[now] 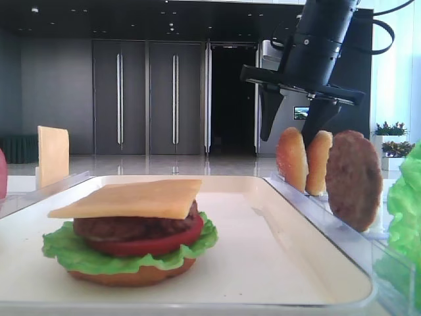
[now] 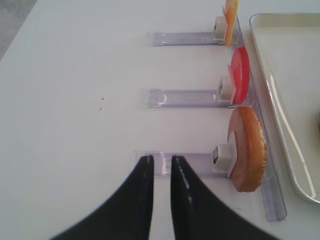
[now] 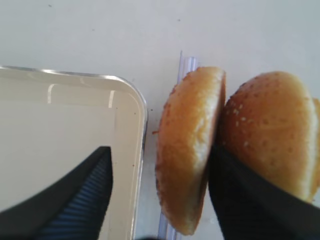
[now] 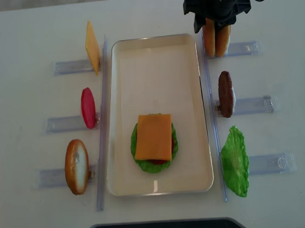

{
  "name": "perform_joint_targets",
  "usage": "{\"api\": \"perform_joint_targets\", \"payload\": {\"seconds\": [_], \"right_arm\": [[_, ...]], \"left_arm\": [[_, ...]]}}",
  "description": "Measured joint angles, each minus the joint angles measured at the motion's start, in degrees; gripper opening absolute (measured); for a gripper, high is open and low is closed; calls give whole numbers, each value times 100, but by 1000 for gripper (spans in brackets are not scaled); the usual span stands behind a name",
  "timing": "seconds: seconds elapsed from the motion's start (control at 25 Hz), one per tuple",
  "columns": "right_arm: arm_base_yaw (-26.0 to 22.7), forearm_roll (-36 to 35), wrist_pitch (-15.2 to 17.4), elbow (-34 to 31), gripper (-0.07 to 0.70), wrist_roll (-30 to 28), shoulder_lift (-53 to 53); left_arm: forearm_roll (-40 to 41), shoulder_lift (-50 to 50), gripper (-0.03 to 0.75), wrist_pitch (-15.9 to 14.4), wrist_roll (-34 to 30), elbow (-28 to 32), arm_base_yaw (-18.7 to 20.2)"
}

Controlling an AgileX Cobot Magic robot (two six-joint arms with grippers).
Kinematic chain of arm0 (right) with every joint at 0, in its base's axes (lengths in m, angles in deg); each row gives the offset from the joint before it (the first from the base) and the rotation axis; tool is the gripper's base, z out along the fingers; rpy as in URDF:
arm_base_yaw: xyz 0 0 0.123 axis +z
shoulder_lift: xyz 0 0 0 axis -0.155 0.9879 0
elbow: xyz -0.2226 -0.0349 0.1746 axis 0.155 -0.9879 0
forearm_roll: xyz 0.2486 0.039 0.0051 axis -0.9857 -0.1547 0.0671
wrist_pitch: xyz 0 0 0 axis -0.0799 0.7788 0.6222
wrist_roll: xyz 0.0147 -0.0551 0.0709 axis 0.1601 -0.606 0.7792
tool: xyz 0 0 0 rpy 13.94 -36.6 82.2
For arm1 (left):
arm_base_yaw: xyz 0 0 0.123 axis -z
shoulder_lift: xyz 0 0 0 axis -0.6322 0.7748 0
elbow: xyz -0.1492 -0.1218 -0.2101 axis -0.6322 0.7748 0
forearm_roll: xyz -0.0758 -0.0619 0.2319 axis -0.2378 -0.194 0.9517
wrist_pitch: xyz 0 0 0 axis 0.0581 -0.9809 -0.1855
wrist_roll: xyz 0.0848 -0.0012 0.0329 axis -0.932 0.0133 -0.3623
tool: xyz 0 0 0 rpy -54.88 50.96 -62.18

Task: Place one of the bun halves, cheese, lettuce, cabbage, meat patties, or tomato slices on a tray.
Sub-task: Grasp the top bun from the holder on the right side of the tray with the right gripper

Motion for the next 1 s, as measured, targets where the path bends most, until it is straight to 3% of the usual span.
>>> {"api": "perform_joint_targets", "payload": {"seconds": [0.16,0.32,0.76,1.0], "right_arm": [[0,146,0,0,366,0,5],[-11,215,18,0,209,0,5],[-11,215,45,5,207,0,5],[-11,208,244,10,207,-42,-114]], "left_arm": [[0,0,93,0,0,0,0],[0,0,93,0,0,0,0],[0,0,93,0,0,0,0],[0,0,93,0,0,0,0]]}}
